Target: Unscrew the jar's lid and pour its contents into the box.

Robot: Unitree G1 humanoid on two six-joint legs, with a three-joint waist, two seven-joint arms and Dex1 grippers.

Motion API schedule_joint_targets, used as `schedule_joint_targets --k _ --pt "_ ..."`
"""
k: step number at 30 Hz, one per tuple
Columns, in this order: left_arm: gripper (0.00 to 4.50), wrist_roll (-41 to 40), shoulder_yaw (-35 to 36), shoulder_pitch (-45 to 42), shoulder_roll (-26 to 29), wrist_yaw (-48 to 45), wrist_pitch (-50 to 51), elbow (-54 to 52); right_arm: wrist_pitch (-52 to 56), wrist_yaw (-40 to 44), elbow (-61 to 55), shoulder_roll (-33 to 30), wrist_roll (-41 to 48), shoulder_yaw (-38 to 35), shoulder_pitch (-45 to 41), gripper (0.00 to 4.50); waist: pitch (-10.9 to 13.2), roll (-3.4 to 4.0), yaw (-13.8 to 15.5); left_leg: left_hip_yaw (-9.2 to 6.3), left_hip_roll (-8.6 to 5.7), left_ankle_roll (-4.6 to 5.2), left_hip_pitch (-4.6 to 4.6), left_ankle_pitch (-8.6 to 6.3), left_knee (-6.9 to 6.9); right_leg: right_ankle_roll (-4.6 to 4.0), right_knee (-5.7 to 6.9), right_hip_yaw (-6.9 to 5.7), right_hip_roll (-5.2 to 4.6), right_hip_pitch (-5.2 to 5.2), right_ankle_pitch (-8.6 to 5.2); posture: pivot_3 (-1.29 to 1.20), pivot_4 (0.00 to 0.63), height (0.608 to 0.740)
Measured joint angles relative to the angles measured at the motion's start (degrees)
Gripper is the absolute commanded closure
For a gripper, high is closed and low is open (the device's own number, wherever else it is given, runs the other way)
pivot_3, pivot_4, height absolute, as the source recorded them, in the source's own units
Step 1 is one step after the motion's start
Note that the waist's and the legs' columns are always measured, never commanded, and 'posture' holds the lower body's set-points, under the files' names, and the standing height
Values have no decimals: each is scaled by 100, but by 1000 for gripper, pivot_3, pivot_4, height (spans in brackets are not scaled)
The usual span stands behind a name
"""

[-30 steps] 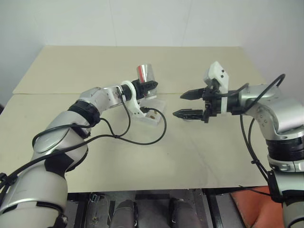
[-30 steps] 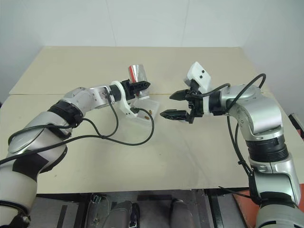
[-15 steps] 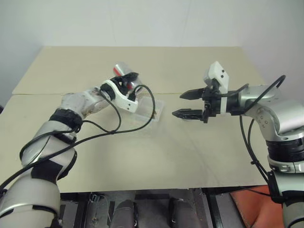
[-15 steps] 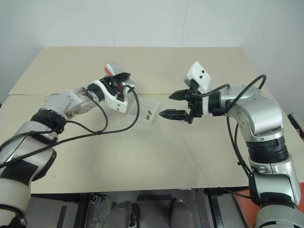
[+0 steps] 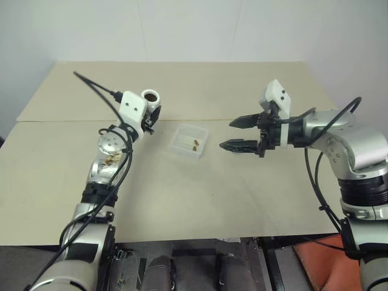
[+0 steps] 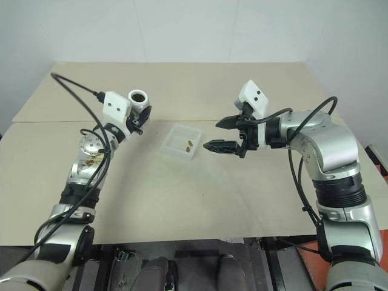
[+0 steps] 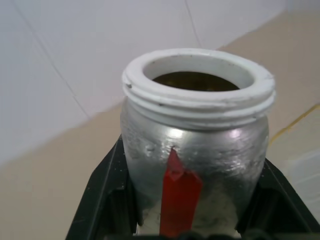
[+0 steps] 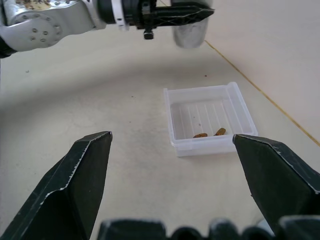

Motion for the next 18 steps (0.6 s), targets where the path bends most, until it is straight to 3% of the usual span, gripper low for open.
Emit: schedule_joint_targets --k 12,13,18 --pt "2552 -224 367 578 -335 156 409 -201 -2 5 5 2 -5 24 -3 30 0 0 35 -1 -1 6 8 -4 -1 -1 -7 0 0 12 1 0 150 740" --pt "1814 -225 409 577 -343 176 405 -131 -2 4 7 2 -8 25 -3 0 0 0 34 -1 -1 7 8 -5 -2 -1 -8 0 0 12 1 0 150 740" --pt "342 -230 538 587 -367 189 405 124 -4 -8 6 2 -8 25 -2 0 0 0 39 0 -1 7 7 -5 -1 -1 -9 -1 0 12 1 0 150 740"
